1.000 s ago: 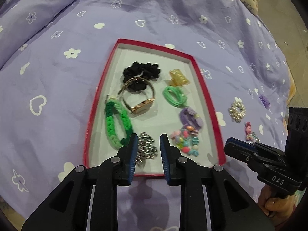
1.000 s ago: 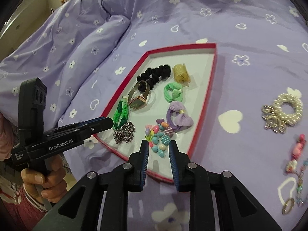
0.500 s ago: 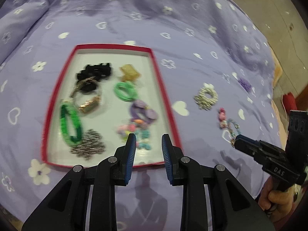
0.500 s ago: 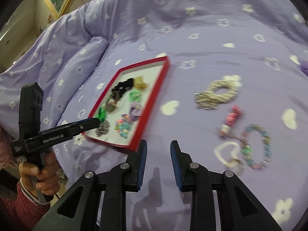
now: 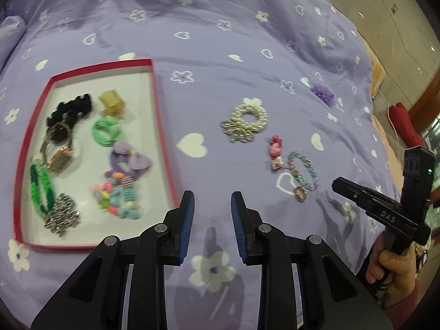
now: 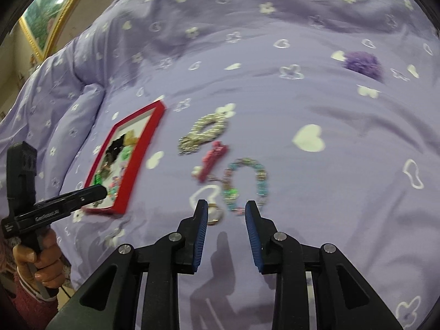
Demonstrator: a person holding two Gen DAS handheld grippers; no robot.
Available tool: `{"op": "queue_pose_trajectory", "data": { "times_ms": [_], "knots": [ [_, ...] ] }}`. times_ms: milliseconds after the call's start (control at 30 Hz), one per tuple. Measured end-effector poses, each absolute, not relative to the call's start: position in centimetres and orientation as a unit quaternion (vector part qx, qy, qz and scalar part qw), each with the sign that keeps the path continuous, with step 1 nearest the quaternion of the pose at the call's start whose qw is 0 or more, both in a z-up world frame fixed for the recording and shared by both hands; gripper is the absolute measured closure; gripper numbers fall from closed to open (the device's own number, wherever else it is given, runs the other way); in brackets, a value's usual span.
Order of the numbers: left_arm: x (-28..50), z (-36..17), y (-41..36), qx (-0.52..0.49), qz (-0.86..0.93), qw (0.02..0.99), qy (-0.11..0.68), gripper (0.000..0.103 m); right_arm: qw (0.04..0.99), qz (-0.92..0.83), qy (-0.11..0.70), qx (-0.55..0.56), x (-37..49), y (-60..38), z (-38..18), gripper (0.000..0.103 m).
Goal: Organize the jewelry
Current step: 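Move both open tools back over the remaining jewelry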
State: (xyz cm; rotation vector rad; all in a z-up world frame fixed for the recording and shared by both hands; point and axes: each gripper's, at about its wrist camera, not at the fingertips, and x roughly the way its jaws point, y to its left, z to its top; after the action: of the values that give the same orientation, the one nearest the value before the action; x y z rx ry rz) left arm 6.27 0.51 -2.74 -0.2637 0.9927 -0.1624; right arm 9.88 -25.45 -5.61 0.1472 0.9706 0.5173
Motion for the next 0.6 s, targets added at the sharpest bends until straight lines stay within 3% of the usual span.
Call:
{"op": "queue_pose_trajectory", "data": {
  "times_ms": [533, 600],
  "knots": [
    [11.2, -4.1, -5.2, -0.102, -0.14, 0.854, 0.491, 0.074, 0.847, 0.232, 0.477, 0.039, 13.1, -25.5, -8.5, 0.073],
    [12.2, -4.5, -6.1, -0.1, -0.148, 0.85, 0.495, 0.074, 0.847, 0.23, 0.479, 0.029, 13.4, -25.1, -9.0, 0.078]
  ]
}}
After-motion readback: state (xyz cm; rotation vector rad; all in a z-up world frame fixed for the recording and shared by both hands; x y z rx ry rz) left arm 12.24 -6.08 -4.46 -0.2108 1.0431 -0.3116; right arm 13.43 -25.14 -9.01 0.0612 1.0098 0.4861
